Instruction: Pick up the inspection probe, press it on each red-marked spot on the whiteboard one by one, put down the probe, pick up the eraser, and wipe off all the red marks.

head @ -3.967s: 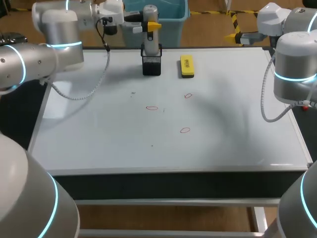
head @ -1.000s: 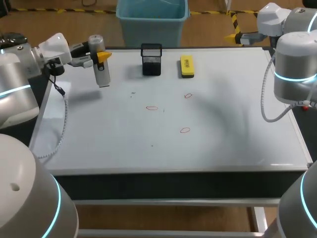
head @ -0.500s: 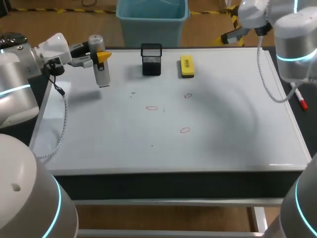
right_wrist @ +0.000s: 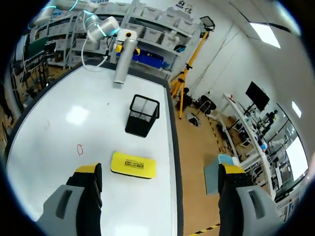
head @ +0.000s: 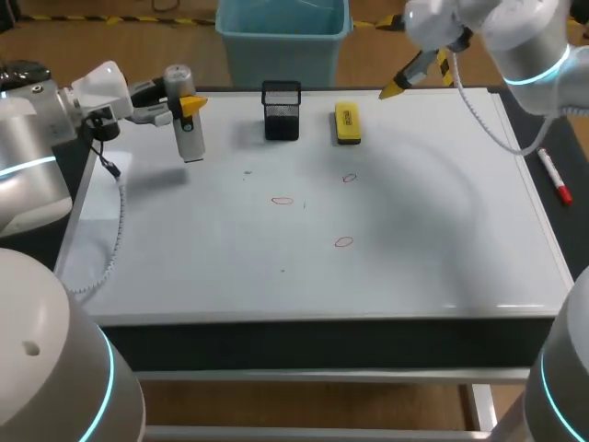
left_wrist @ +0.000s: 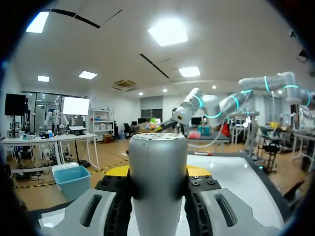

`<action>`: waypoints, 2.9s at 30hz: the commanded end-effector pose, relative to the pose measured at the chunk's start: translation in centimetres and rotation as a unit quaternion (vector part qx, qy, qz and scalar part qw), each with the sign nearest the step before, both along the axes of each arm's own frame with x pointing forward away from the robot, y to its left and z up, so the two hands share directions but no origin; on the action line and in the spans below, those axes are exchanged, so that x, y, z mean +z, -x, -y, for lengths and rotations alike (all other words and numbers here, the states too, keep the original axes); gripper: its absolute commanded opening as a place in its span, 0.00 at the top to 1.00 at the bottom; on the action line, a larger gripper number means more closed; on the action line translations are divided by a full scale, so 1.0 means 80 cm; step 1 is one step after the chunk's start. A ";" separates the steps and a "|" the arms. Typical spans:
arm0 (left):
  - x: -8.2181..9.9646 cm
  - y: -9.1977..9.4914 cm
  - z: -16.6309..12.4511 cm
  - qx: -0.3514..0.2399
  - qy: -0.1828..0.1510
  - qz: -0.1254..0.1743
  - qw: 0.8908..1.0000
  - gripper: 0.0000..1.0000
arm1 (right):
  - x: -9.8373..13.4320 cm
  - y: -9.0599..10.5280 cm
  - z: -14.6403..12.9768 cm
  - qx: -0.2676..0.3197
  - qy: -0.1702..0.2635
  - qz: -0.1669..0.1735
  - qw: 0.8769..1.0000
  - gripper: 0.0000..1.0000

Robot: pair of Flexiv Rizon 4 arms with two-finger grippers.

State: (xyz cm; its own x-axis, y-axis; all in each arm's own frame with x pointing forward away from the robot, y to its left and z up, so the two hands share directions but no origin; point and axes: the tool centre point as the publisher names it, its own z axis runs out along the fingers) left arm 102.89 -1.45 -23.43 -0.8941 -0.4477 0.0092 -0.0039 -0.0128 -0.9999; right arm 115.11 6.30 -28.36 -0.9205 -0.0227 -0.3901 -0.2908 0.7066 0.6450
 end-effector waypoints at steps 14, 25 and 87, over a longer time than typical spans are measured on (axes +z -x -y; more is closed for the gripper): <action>0.001 0.000 0.000 0.000 0.000 0.001 1.000 1.00 | -0.045 0.023 -0.003 0.478 0.421 0.033 0.770 0.00; 0.001 0.000 0.000 0.000 0.000 0.001 1.000 1.00 | -0.069 0.031 -0.027 0.524 0.420 0.147 0.726 0.00; 0.001 0.000 0.000 0.000 0.000 0.001 1.000 1.00 | -0.155 0.026 -0.042 0.584 0.376 0.130 0.708 0.00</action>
